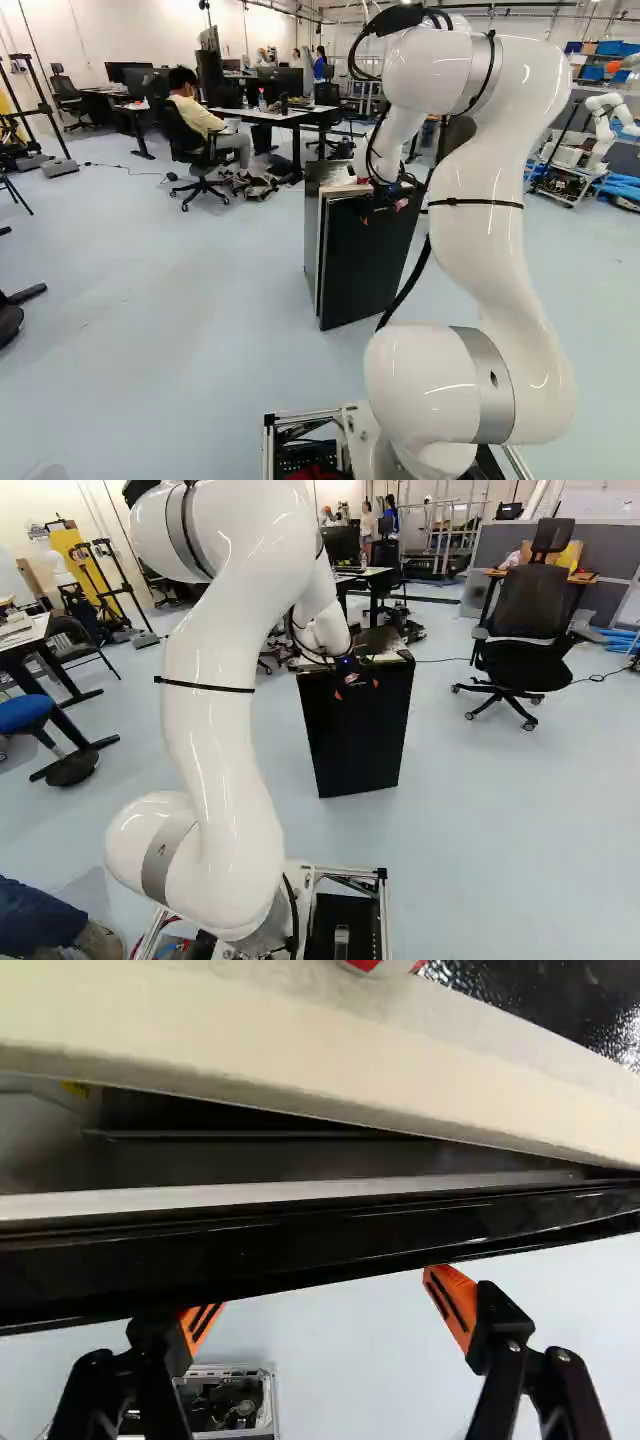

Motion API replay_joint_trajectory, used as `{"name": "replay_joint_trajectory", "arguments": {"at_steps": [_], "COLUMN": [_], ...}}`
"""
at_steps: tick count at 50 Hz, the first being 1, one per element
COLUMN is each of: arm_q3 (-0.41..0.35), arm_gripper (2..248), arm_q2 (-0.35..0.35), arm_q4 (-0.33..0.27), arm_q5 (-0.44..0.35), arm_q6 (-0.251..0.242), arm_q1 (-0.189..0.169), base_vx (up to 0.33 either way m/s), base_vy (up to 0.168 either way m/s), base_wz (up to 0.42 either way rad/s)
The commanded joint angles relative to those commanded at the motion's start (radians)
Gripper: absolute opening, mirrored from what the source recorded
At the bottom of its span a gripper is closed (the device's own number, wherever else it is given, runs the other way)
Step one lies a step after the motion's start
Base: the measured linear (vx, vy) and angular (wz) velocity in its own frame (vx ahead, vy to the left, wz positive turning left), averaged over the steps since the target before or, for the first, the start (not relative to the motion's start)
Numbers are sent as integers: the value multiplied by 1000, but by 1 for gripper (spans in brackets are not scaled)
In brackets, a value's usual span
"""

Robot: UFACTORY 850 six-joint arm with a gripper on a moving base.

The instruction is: Grab a drink from the fridge

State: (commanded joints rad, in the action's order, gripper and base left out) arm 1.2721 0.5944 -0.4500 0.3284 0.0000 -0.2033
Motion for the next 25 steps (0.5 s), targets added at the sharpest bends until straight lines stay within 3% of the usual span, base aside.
{"name": "replay_joint_trajectory", "arguments": {"at_steps": [25], "arm_q3": [9], "arm_gripper": [247], "arm_q2": [6], "arm_q4": [21], "arm_q5": [0], "arm_q6": [0], "arm_q1": [4], "base_vx": [0], "base_vy": [0], "base_wz": [0]}}
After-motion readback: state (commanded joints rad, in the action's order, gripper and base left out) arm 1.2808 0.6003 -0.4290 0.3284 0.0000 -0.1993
